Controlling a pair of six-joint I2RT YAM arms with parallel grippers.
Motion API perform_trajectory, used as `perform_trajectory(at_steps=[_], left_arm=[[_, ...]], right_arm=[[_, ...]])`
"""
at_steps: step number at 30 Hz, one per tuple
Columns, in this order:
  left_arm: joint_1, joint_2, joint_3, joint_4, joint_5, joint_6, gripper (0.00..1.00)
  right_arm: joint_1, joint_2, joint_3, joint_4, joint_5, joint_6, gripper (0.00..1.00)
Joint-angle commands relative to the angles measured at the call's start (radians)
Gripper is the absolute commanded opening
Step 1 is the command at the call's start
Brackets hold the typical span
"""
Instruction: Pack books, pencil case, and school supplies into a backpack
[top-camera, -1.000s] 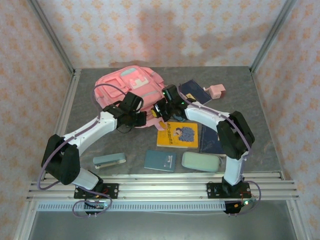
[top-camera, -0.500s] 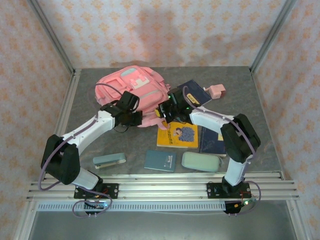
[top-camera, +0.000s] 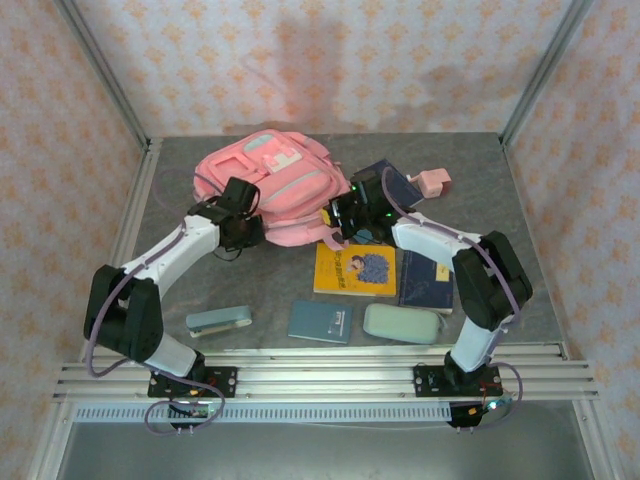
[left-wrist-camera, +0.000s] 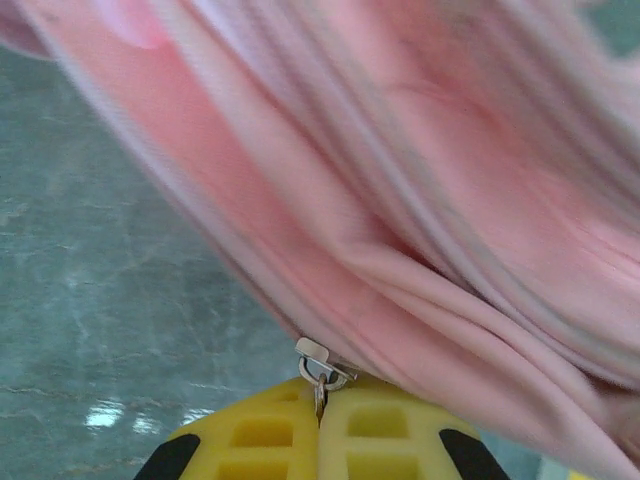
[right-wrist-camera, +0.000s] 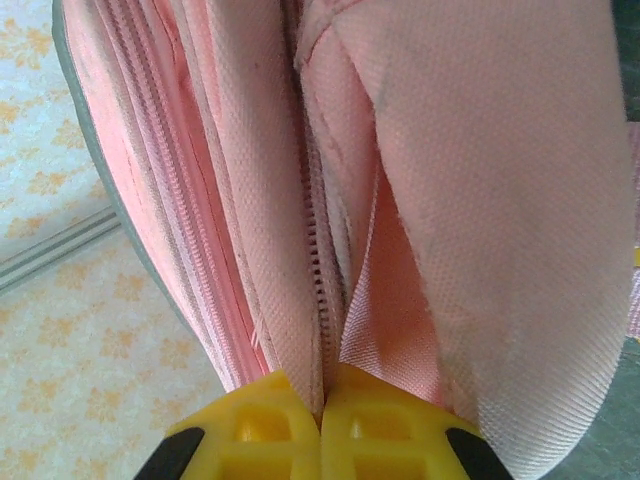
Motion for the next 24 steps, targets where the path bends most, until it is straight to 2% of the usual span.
perform_trajectory(at_steps=[1,7,14,18,21,24], left_arm=[[0.071,0.060,0.036,-0.007,-0.135,-0.071,0.00],[0.178,0.117,0.051,0.029,-0.115,-0.101,0.00],[0.259,0.180,0.118,0.013,-0.111,-0.092,0.04],[0.269,0.166,0.123,0.007,-0.083,-0.080,0.11],[0.270,0.146,0.099,0.018,-0.063,-0.077,0.12],[0.264,0.150,0.073,0.034,0.014,-0.069,0.10]], right_arm=[[-0.035,-0.026,0.019,0.038,-0.004,-0.080,0.00],[-0.037,-0.015,0.060,-0.040,-0.088,-0.265,0.00],[-0.038,0.004,0.111,-0.163,-0.147,-0.506,0.00],[-0.038,0.047,0.164,-0.228,-0.204,-0.645,0.00],[-0.038,0.069,0.185,-0.251,-0.231,-0.700,0.00],[-0.039,0.087,0.211,-0.272,-0.249,-0.738,0.00]])
